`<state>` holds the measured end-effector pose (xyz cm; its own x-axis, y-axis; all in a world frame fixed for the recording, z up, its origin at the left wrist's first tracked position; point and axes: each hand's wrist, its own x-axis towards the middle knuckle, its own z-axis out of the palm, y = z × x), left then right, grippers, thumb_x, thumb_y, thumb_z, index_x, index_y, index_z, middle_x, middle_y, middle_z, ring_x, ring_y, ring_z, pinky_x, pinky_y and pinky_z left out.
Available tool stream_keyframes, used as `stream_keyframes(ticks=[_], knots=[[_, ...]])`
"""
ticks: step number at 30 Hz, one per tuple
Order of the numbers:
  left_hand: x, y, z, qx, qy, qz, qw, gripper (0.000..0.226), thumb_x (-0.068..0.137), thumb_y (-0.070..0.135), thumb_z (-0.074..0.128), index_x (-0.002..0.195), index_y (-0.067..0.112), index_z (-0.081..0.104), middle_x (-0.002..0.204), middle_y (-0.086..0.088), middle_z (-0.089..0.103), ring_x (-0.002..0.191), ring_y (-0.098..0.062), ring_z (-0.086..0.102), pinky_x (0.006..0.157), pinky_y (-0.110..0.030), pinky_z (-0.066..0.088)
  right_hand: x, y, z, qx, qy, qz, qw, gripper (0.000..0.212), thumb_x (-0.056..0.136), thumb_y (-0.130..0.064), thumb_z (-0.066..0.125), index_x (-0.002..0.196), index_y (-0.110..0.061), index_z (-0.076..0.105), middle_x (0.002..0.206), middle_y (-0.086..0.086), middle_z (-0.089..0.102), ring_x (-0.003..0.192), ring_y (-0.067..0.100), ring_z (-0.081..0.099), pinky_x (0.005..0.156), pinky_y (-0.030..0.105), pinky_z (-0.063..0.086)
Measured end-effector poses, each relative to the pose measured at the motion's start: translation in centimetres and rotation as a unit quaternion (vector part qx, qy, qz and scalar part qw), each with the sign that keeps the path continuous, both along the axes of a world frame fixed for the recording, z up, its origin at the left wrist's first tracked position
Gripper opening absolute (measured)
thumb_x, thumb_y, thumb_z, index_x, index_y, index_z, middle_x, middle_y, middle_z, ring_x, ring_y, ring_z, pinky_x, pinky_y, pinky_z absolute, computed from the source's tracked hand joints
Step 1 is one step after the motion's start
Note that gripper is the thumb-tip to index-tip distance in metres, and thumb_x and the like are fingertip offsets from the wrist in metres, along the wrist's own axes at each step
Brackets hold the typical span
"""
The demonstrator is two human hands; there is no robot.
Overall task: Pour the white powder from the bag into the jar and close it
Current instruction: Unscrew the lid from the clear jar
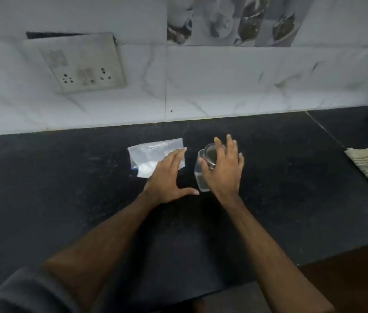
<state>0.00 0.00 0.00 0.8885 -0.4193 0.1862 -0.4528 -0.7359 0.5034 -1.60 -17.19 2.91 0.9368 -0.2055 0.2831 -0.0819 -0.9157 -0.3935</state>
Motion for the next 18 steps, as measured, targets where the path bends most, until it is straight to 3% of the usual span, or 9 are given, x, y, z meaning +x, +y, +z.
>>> stream_keyframes(ticks=[2, 5, 8, 10, 15, 18], knots=[[1.1, -2.9, 0.8, -0.053, 0.066, -0.027, 0.996, 0.129, 0.057, 0.07, 0.079, 0.155, 0.024, 0.01, 0.163, -0.001, 0.022, 0.147, -0.017, 0.025, 0.12, -0.038, 0.022, 0.9, -1.1, 0.0, 0.022, 0.022, 0.028, 0.999, 0.07, 0.093, -0.049, 0.059, 0.153, -0.019, 0.038, 0.161, 0.009, 0.033, 0.147, 0.032, 0.028, 0.119, 0.047, 0.029], [2.8, -6.1, -0.1, -0.162, 0.131, -0.021, 0.978, 0.097, 0.063, 0.049, 0.086, 0.144, 0.032, 0.035, 0.145, 0.005, 0.05, 0.132, -0.01, 0.05, 0.111, -0.041, 0.043, 1.7, -1.6, -0.5, 0.004, 0.027, 0.035, 0.999, 0.069, 0.089, -0.052, 0.057, 0.151, -0.024, 0.041, 0.151, 0.006, 0.043, 0.13, 0.03, 0.042, 0.107, 0.041, 0.041], [1.2, -6.8, -0.8, -0.258, 0.136, 0.049, 0.955, 0.077, 0.069, 0.024, 0.088, 0.129, 0.045, 0.043, 0.128, 0.019, 0.057, 0.118, 0.008, 0.055, 0.1, -0.016, 0.045, 1.2, -1.0, -1.1, 0.015, -0.005, 0.046, 0.999, 0.067, 0.085, -0.055, 0.054, 0.145, -0.025, 0.049, 0.141, 0.003, 0.052, 0.121, 0.027, 0.049, 0.1, 0.04, 0.045], [-1.0, -6.2, -1.2, -0.309, 0.126, 0.099, 0.938, 0.077, 0.073, 0.006, 0.085, 0.125, 0.043, 0.041, 0.123, 0.027, 0.054, 0.112, 0.018, 0.054, 0.09, -0.001, 0.04, 0.2, 0.3, -1.7, 0.033, -0.037, 0.064, 0.997, 0.064, 0.082, -0.054, 0.056, 0.139, -0.025, 0.055, 0.135, 0.0, 0.056, 0.116, 0.025, 0.052, 0.096, 0.04, 0.046], [-5.1, -2.3, -2.6, -0.353, 0.125, 0.197, 0.906, 0.075, 0.076, -0.01, 0.077, 0.133, 0.019, 0.038, 0.109, 0.059, 0.045, 0.103, 0.029, 0.05, 0.082, 0.005, 0.04, -2.1, 5.7, -3.1, 0.084, -0.101, 0.162, 0.978, 0.054, 0.081, -0.051, 0.063, 0.129, -0.025, 0.063, 0.135, -0.004, 0.059, 0.116, 0.019, 0.053, 0.095, 0.034, 0.045], [-6.1, -0.5, -2.5, -0.375, 0.129, 0.23, 0.889, 0.074, 0.076, -0.011, 0.076, 0.127, 0.027, 0.038, 0.109, 0.052, 0.05, 0.105, 0.023, 0.054, 0.081, 0.003, 0.042, -2.2, 7.6, -3.5, 0.081, -0.121, 0.205, 0.968, 0.052, 0.081, -0.053, 0.066, 0.125, -0.025, 0.066, 0.135, -0.004, 0.059, 0.117, 0.018, 0.053, 0.096, 0.032, 0.043]])
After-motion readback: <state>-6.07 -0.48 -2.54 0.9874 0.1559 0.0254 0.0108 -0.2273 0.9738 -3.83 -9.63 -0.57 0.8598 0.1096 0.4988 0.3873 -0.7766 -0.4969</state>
